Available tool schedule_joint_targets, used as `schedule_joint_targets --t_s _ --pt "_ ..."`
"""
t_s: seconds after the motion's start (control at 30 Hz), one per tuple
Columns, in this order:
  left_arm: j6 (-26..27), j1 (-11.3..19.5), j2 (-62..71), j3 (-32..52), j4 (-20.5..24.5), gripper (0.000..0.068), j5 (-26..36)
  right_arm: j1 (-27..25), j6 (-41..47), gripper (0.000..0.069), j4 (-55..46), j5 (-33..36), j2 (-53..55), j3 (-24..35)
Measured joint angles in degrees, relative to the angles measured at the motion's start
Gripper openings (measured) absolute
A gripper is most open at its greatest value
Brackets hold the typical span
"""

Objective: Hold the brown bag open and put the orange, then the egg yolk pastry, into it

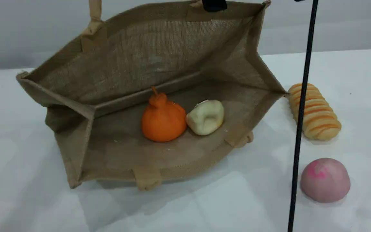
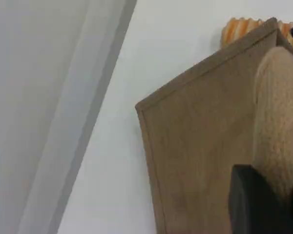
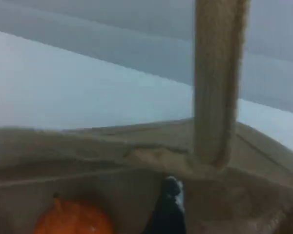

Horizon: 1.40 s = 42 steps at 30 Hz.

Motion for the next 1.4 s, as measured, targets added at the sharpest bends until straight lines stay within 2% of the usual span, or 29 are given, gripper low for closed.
schedule_joint_targets --t_s 0.47,0.77,0.87,1.0,1.13,1.23,1.4 --pt "0.0 0.0 0.0 0.0 -0.1 0.0088 0.0 -20.5 0.2 0.0573 -0.2 14.4 -0.2 0.0" --pt "0.1 0.0 0.0 0.0 -0.1 0.0100 0.0 -21.1 0.0 0.0573 0.0 12.7 -0.2 0.0" --pt "0.1 0.0 0.0 0.0 -0.2 0.0160 -0.1 -21.1 0.0 0.0573 0.0 12.7 -0.2 0.0" --pt "0.1 0.0 0.0 0.0 -0.3 0.0316 -0.3 -21.1 0.0 0.0573 0.0 12.7 -0.2 0.0" --pt "-1.3 0.0 0.0 0.0 -0.3 0.0433 -0.3 -21.1 0.0 0.0573 0.0 12.4 -0.2 0.0" --pt "-4.9 0.1 0.0 0.0 0.0 0.0459 -0.1 -21.1 0.0 0.0573 0.0 12.5 -0.2 0.0" --pt "-12.1 0.1 -0.5 0.0 2.0 0.0461 0.0 -21.0 0.0 0.0573 0.0 11.9 -0.2 0.1"
